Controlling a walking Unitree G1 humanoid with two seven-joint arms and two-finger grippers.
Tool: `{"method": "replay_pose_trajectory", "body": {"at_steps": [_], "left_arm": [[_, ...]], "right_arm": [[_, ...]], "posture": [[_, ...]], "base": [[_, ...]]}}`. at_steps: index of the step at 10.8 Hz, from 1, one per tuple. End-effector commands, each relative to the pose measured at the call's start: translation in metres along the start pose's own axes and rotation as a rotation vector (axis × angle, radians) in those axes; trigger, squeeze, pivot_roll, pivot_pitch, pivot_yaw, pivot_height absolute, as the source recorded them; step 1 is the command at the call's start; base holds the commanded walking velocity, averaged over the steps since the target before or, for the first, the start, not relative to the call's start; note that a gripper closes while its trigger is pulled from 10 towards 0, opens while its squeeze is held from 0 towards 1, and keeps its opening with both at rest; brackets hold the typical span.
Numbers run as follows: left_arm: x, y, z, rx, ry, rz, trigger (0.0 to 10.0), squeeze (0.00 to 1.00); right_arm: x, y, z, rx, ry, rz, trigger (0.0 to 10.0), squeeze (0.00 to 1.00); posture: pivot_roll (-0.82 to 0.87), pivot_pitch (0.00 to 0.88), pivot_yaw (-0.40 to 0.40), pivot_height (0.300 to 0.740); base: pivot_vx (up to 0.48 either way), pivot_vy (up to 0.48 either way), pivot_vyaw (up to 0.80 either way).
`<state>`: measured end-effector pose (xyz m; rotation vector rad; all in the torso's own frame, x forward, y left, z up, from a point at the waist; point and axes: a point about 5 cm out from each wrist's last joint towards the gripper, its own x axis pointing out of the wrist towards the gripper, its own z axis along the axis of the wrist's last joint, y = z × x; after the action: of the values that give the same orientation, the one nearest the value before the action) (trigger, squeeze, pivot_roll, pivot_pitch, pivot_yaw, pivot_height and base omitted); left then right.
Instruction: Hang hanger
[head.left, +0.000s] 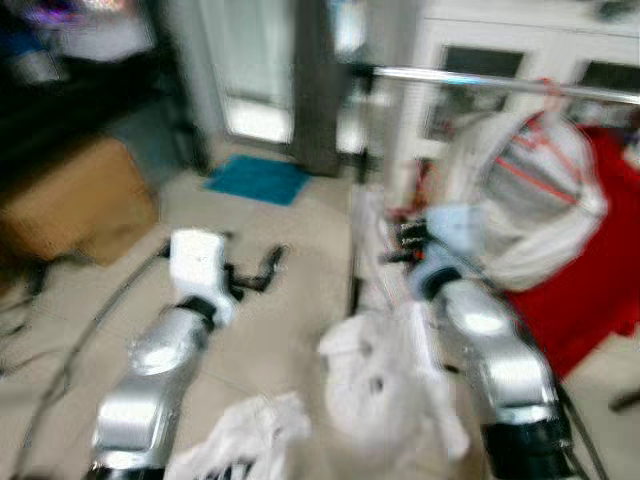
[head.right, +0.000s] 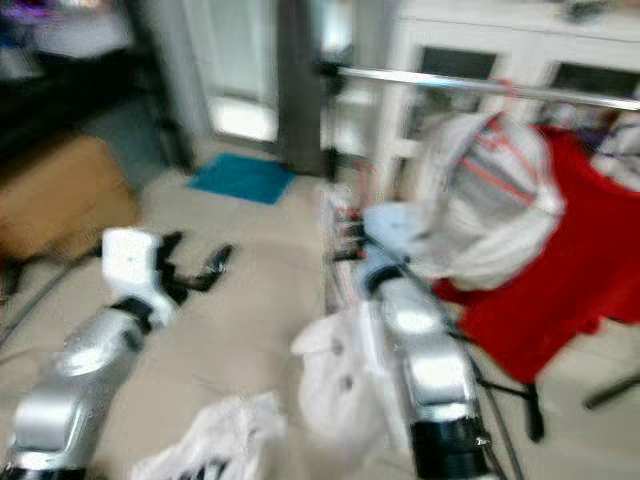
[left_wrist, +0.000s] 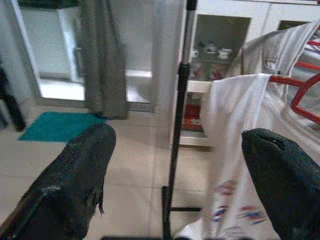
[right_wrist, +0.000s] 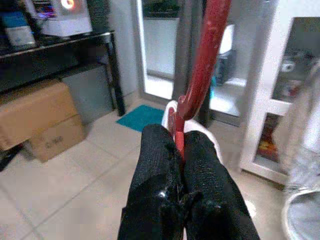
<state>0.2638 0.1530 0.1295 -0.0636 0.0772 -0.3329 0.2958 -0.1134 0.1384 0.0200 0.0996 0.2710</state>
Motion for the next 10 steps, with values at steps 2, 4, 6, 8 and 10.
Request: {"method": "replay_pose_trajectory", "body": {"at_steps": [2,4,6,8,10], "left_arm": [[0.0018,-0.0063,0.0027,0.012,-0.009,-0.019,10.0,0.0],[0.0007,-0.0051,0.0024,0.018,-0.006,-0.022,10.0,0.0],[0.0011,-0.0052,0.0023,0.022,-0.004,-0.028,10.0,0.0],[0.0011,-0.0052,0.0027,0.027,-0.004,-0.034,10.0,0.0],[0.0012,-0.0053,0.0034,0.032,-0.003,-0.043,10.0,0.0]], "right_arm": [[0.0002,-0.0079,0.0102,-0.011,-0.035,-0.032,10.0,0.0],[0.0003,-0.0057,0.0108,-0.019,-0.042,-0.024,10.0,0.0],[0.0006,-0.0035,0.0109,-0.008,-0.039,-0.013,10.0,0.0],[0.0009,-0.0014,0.0133,-0.023,-0.057,-0.006,10.0,0.0],[0.0037,0.0009,0.0182,-0.027,-0.069,-0.017,10.0,0.0]], "posture": [[-0.02,0.0,0.038,0.74],[-0.02,0.0,0.041,0.74],[-0.02,0.0,0.048,0.74],[-0.02,0.0,0.051,0.74],[-0.01,0.0,0.053,0.74]], "base": [[0.401,0.0,0.0],[0.401,0.0,0.0],[0.403,0.0,-0.8],[0.399,0.0,-0.4],[0.403,0.0,0.0]]}}
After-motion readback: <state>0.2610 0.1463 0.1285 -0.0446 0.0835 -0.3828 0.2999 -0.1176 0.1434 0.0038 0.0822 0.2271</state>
